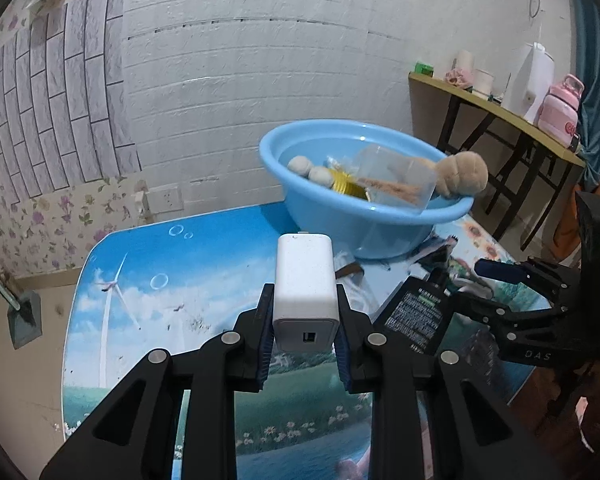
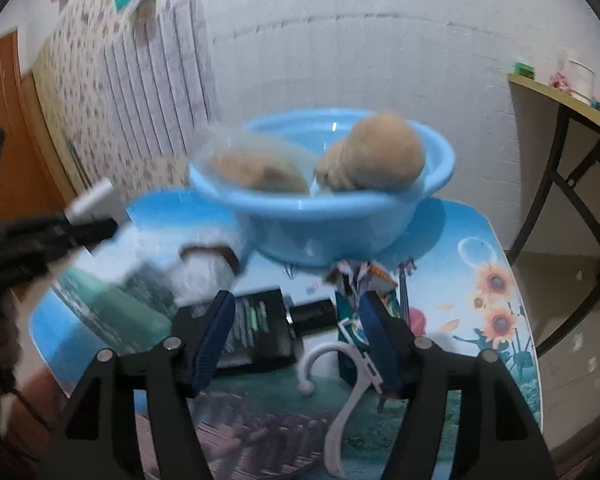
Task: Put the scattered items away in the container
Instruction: 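Carry block and hanger over the blue basin and open both grippers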
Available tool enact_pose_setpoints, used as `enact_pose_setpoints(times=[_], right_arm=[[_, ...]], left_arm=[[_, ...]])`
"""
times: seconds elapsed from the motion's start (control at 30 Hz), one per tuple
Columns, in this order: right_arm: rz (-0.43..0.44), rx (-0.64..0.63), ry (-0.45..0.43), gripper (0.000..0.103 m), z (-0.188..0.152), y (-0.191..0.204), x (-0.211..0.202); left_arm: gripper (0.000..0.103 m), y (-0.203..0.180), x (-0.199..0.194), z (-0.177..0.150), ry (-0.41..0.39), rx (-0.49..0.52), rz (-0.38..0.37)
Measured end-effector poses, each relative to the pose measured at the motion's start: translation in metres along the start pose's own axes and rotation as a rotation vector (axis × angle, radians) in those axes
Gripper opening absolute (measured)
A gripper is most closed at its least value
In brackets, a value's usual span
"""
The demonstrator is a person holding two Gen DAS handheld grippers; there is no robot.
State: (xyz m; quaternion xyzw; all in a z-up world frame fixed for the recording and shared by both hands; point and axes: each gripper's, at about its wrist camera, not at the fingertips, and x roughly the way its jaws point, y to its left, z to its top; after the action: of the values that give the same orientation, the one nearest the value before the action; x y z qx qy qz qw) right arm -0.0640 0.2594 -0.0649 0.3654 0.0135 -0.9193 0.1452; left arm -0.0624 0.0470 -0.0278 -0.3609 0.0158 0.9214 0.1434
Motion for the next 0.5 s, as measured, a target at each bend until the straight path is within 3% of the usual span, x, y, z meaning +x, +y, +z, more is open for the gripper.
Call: enact_pose_setpoints(times=[0.23, 0.5], right_arm=[[-0.027, -0.015, 0.039, 0.065, -0.025, -0.011, 0.000], [-0.104, -0.041, 0.079, 0.065, -0.029, -0.019, 0.006]], left_arm=[[0.024, 0.010, 0.006, -0.008, 0.028, -0.028, -0.003], [0.024, 0.007, 0.000, -0.008, 0.016, -0.016, 0.002]])
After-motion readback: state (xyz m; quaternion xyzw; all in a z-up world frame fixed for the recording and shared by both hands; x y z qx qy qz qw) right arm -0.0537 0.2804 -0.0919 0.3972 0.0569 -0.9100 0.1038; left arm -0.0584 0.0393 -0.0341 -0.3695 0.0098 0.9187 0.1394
